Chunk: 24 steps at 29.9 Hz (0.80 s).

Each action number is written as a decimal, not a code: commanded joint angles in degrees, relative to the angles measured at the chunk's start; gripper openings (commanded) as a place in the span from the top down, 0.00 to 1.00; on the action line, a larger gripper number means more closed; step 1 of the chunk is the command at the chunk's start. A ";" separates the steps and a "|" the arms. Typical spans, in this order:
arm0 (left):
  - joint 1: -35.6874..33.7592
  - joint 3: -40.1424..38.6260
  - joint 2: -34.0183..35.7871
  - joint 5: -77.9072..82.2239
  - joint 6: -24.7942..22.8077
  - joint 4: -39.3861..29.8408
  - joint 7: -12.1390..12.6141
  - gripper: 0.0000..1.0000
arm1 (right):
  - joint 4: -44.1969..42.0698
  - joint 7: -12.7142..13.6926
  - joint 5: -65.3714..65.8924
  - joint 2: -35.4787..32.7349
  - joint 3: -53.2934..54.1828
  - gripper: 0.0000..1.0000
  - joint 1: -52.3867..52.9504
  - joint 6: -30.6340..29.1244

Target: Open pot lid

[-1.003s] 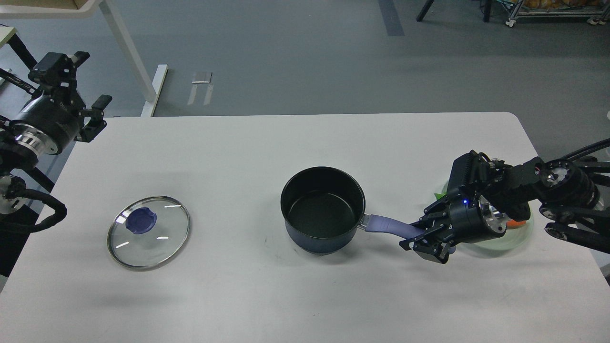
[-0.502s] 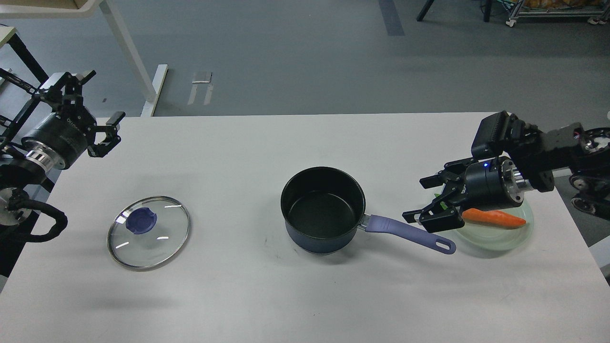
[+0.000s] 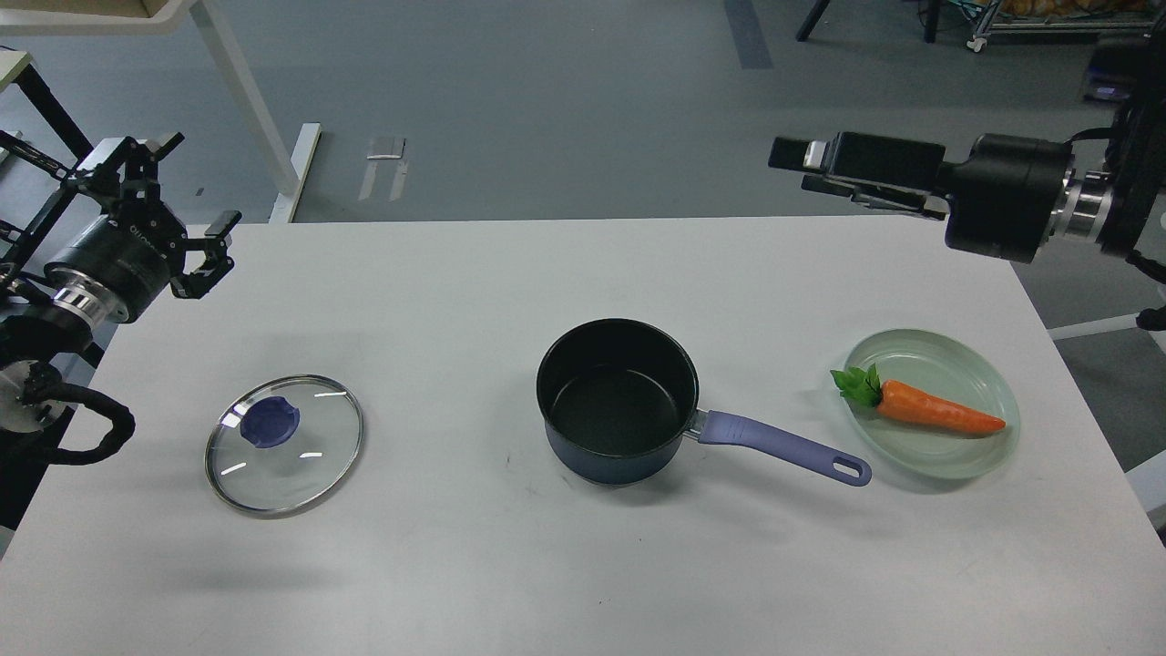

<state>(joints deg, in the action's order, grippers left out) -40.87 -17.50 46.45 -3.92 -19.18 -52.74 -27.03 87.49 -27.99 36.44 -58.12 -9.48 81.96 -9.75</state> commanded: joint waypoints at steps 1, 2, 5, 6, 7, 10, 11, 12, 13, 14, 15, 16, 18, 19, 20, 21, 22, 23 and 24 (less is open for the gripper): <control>0.09 -0.08 -0.57 0.05 0.73 0.01 0.13 0.01 | -3.28 -0.01 -18.72 2.48 0.43 0.01 -2.93 5.25; 0.09 -0.08 -0.66 0.05 0.73 0.01 0.57 0.01 | -4.43 -0.01 -23.65 3.44 0.52 0.01 -4.07 5.70; 0.26 -0.17 -1.10 0.05 0.73 0.01 1.62 0.01 | -8.20 -0.01 -35.00 6.26 0.87 0.01 -7.50 5.97; 0.35 -0.34 -1.45 0.05 0.64 0.01 2.32 0.01 | -9.78 -0.01 -37.82 7.57 1.65 0.01 -9.08 5.97; 0.35 -0.69 -1.71 0.05 0.38 0.01 3.11 0.01 | -11.89 -0.01 -40.28 8.89 2.53 0.01 -10.83 5.97; 1.05 -1.75 -2.15 0.05 -0.06 0.01 5.14 0.01 | -18.92 -0.01 -43.20 13.28 6.57 0.01 -16.28 5.79; 1.32 -2.10 -2.42 0.05 -0.24 0.09 5.40 0.01 | -21.64 -0.01 -43.29 15.04 8.41 0.01 -18.39 5.71; 1.67 -2.54 -2.51 0.05 -0.50 0.09 5.58 0.01 | -24.45 -0.01 -43.30 16.80 10.34 0.01 -20.50 5.53; 2.02 -2.71 -2.59 0.05 -0.68 0.18 5.58 0.01 | -26.91 -0.01 -43.30 18.21 12.36 0.01 -22.17 5.35; 2.37 -2.98 -2.68 0.05 -1.11 0.27 5.67 0.01 | -29.63 -0.01 -43.30 19.96 14.56 0.01 -23.84 5.00; 2.63 -2.98 -2.77 0.05 -1.55 0.27 5.67 0.01 | -32.01 -0.01 -43.30 21.80 16.67 0.01 -25.17 4.57; 2.81 -2.98 -2.86 0.05 -1.91 0.36 5.67 0.01 | -33.51 -0.01 -43.38 23.22 18.43 0.01 -25.96 3.95; 3.42 -3.07 -3.21 0.14 -2.43 0.44 5.67 0.01 | -35.46 -0.01 -43.47 25.24 21.60 0.01 -27.46 2.02; 3.95 -3.33 -3.56 0.14 -2.44 0.44 5.67 0.01 | -35.72 -0.01 -43.73 25.77 22.66 0.01 -28.25 0.88; 4.48 -3.68 -4.00 0.14 -2.52 0.53 5.76 0.01 | -35.73 -0.01 -44.43 25.95 23.10 0.01 -29.04 -0.17; 5.18 -4.38 -4.52 0.14 -2.52 0.53 6.02 0.01 | -35.73 -0.01 -45.39 26.04 23.02 0.00 -29.83 -1.40; 5.97 -5.26 -5.22 0.22 -2.52 0.53 6.54 0.01 | -35.73 -0.01 -46.36 26.30 22.76 0.00 -30.36 -2.98; 6.76 -6.22 -5.84 0.22 -2.44 0.53 7.16 0.01 | -35.73 -0.01 -47.15 26.83 22.58 0.00 -30.71 -4.30; 7.64 -7.45 -6.72 0.40 -2.44 0.62 8.04 0.01 | -35.81 -0.01 -47.86 27.79 22.41 0.00 -31.06 -5.71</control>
<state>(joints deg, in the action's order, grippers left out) -35.31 -22.39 41.58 -3.74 -21.64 -52.21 -20.62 51.84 -27.99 -9.37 -31.96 13.13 52.13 -11.82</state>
